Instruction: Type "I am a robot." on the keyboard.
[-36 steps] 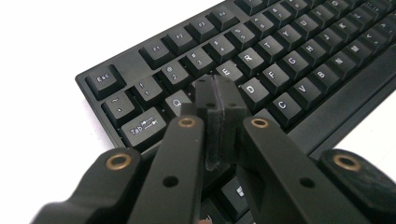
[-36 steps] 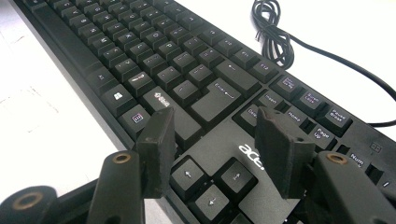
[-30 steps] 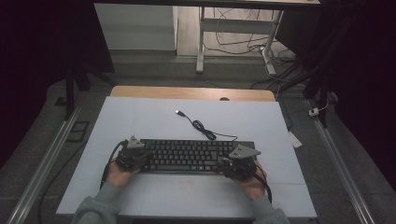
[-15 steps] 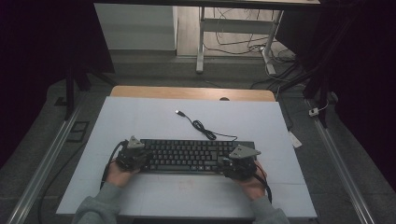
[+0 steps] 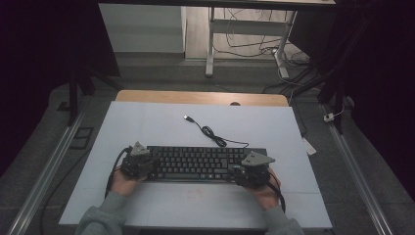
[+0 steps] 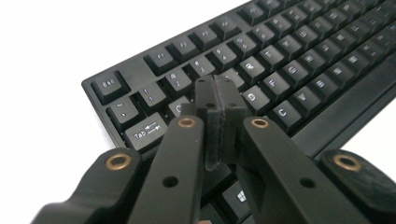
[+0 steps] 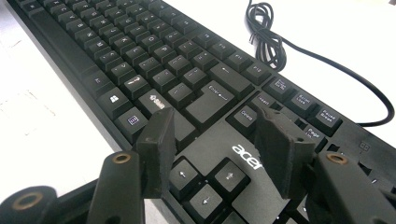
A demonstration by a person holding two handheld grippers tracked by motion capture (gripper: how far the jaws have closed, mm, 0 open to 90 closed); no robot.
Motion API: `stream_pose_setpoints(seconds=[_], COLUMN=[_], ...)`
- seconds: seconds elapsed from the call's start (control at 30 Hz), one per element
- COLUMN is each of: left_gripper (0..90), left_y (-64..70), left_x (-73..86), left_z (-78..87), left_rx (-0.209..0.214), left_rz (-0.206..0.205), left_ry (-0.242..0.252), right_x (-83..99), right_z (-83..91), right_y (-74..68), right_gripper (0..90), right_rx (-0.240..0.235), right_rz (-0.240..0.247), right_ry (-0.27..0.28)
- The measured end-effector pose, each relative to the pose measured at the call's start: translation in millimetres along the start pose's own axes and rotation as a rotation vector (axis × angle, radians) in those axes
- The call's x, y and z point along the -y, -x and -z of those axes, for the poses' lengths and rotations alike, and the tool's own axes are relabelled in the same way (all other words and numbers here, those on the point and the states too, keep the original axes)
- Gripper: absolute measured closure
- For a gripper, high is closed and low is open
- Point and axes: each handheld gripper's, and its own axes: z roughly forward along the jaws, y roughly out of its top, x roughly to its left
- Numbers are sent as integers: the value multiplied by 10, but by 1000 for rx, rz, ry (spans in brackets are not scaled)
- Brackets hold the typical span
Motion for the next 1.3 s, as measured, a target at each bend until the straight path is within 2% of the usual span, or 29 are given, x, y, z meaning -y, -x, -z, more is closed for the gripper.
stream_pose_setpoints(seconds=[0.13,0.2,0.27,0.4,0.73,1.3], left_gripper=[739,621,530,435,390,375], left_y=[-25,-31,-24,-16,-35,44], left_x=[-8,-15,-18,-41,-58,-102], left_z=[58,78,85,114,167,184], left_rx=[18,26,11,10,35,48], left_rz=[19,31,35,44,41,0], left_ry=[28,29,25,26,44,49], right_x=[1,3,3,11,25,19], right_z=[3,1,9,35,32,43], right_y=[7,13,20,26,32,36], right_gripper=[479,480,479,480,480,480], right_rx=[5,0,0,-2,-4,0], right_rz=[-3,-4,0,1,-3,-1], right_ry=[-6,1,-2,18,19,22])
